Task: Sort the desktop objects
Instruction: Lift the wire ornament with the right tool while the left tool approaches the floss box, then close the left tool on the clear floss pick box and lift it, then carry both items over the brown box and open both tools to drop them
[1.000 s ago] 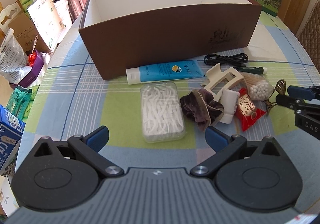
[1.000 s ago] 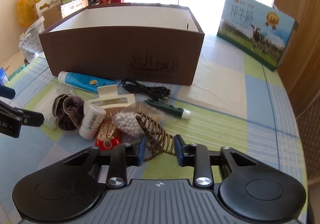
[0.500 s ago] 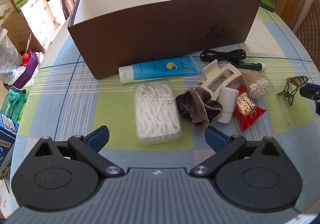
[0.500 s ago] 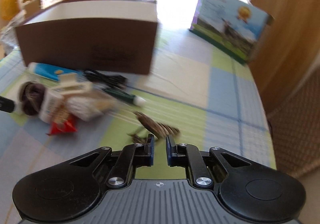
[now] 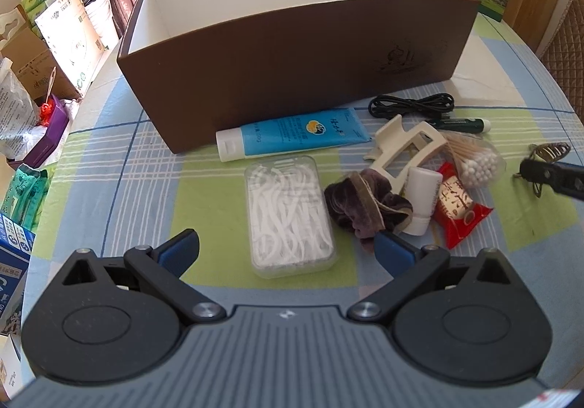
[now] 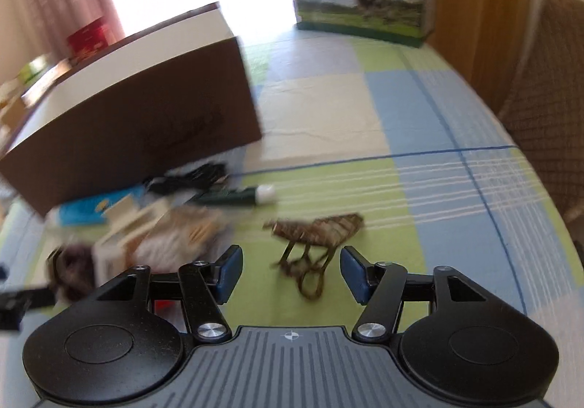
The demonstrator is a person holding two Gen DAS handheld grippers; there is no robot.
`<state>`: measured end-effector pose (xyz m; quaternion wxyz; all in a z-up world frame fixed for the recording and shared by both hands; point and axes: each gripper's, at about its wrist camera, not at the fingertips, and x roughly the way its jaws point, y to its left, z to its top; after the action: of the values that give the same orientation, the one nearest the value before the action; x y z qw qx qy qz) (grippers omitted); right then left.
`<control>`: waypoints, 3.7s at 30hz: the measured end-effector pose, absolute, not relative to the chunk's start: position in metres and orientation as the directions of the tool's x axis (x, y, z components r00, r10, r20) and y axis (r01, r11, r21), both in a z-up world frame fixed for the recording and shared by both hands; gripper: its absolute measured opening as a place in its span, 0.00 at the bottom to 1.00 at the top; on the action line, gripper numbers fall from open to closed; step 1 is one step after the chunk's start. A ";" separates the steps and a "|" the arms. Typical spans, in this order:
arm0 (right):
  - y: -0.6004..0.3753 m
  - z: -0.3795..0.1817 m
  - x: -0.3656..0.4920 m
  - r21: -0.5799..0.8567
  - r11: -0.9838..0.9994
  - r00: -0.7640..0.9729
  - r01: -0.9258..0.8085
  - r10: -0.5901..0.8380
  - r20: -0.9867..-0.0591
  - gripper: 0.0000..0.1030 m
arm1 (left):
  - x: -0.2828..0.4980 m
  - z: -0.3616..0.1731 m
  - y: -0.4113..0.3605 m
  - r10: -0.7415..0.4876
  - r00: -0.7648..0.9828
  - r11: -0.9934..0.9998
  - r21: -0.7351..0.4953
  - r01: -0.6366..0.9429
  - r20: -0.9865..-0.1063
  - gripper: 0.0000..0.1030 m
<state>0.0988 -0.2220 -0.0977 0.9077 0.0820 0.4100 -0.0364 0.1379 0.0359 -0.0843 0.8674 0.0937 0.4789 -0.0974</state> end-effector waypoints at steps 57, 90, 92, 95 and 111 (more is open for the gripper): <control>-0.265 -0.115 0.096 0.043 0.999 0.621 0.011 0.027 -0.783 0.22 | 0.151 -0.115 0.054 -0.159 0.449 0.942 0.001 0.335 -0.879 0.51; -0.248 -0.107 0.094 -0.019 0.998 0.652 -0.056 0.022 -0.758 0.21 | 0.137 -0.112 0.062 -0.154 0.460 0.955 -0.012 0.298 -0.874 0.51; -0.244 -0.100 0.093 -0.010 0.997 0.661 -0.071 0.040 -0.749 0.21 | 0.135 -0.110 0.064 -0.159 0.463 0.956 -0.019 0.292 -0.872 0.51; -0.239 -0.089 0.092 0.007 0.996 0.676 -0.091 0.067 -0.733 0.21 | 0.132 -0.104 0.067 -0.166 0.477 0.958 -0.027 0.285 -0.863 0.50; -0.202 -0.033 0.114 0.087 0.968 0.720 -0.236 0.234 -0.654 0.21 | 0.149 -0.029 0.074 -0.249 0.608 0.951 -0.073 0.300 -0.754 0.50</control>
<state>0.1143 -0.2018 -0.0330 0.9273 -0.0013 0.3522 0.1266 0.1495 0.0739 -0.0288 0.8961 0.0304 0.4154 -0.1532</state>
